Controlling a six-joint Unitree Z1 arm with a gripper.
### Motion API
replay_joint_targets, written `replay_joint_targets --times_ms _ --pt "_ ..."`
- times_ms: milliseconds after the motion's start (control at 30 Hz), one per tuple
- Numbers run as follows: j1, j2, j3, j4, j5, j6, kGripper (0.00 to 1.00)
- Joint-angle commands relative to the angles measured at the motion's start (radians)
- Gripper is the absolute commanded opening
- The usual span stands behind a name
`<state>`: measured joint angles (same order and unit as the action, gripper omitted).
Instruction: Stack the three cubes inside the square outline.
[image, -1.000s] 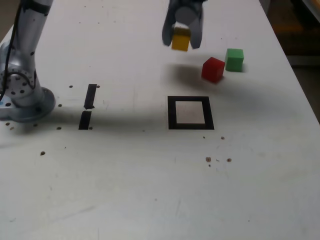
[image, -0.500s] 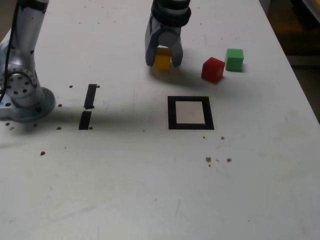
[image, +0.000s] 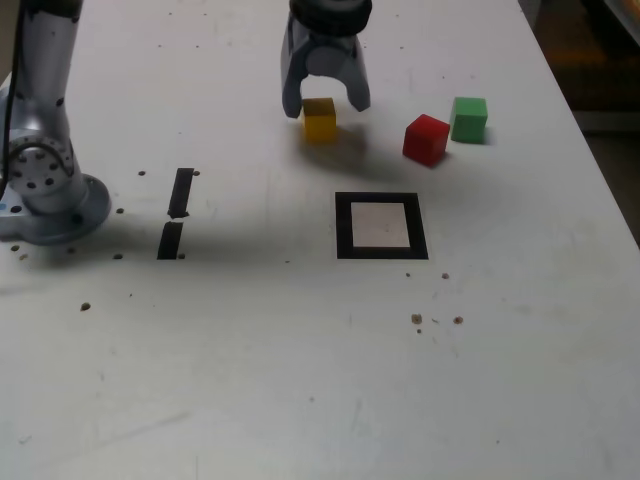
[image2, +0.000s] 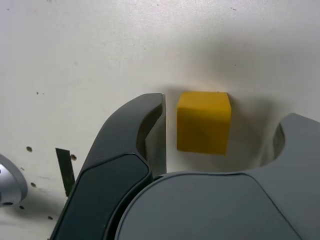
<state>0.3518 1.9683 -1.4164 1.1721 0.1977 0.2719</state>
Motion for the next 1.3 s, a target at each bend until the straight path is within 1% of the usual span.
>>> replay_joint_targets --times_ms 0,100,200,333,433,567,700,800,1133,1200,1267 --pt "-0.008 -0.019 -0.014 0.015 0.001 -0.001 0.99" --pt "-0.033 -0.036 -0.052 0.034 0.005 0.019 1.00" --pt "-0.084 -0.032 -0.129 0.052 0.006 0.077 0.99" --pt "-0.167 0.028 -0.260 0.086 0.003 0.177 0.98" --pt "-0.205 0.080 -0.315 0.096 0.002 0.223 0.97" --pt "-0.217 0.117 -0.319 0.094 0.011 0.249 0.96" --pt "-0.213 0.141 -0.300 0.095 0.037 0.258 0.95" --pt "-0.210 0.158 -0.285 0.084 0.048 0.261 0.94" --pt "-0.208 0.206 -0.257 -0.004 0.043 0.263 0.85" --pt "-0.205 0.215 -0.263 -0.010 0.044 0.263 0.82" --pt "-0.200 0.225 -0.270 -0.018 0.046 0.263 0.76"
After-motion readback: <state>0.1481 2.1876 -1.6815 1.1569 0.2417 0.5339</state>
